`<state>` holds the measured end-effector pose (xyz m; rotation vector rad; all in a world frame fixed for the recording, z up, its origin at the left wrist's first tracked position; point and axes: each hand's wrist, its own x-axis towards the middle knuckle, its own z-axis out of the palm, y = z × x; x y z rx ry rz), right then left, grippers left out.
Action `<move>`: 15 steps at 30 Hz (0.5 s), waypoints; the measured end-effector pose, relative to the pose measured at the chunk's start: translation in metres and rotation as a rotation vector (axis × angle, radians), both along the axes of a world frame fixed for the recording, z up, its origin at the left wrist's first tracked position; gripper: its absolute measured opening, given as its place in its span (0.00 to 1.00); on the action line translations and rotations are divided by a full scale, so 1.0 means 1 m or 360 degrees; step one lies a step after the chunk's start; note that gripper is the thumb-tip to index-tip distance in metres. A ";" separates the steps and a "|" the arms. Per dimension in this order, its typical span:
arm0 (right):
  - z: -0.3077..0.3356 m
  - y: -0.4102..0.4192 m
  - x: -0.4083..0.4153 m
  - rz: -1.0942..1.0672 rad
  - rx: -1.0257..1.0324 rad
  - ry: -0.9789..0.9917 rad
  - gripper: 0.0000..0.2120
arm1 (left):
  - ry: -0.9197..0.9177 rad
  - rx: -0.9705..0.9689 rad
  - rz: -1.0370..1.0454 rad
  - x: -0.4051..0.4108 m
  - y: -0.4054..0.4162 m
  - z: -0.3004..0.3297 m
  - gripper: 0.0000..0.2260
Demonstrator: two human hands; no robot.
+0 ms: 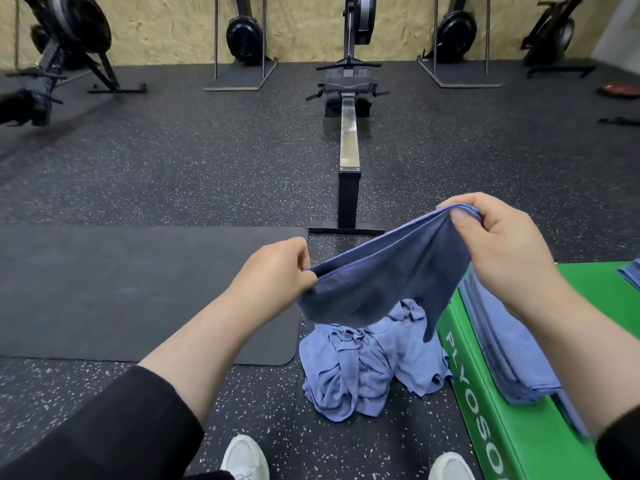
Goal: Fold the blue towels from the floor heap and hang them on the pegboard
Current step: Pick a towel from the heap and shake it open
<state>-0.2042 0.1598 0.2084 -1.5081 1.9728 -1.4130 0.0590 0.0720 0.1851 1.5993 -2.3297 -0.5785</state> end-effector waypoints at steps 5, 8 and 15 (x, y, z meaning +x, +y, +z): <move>0.005 0.005 0.001 0.0057 -0.0043 0.0011 0.09 | -0.0093 -0.0230 0.0210 0.012 -0.010 -0.008 0.07; 0.007 0.009 -0.006 0.0023 -0.0056 0.0015 0.09 | 0.0040 -0.0302 0.0372 0.021 -0.019 -0.009 0.08; -0.002 0.019 -0.015 0.0090 0.0208 0.0216 0.08 | 0.0360 0.0011 0.0515 0.033 -0.029 -0.003 0.03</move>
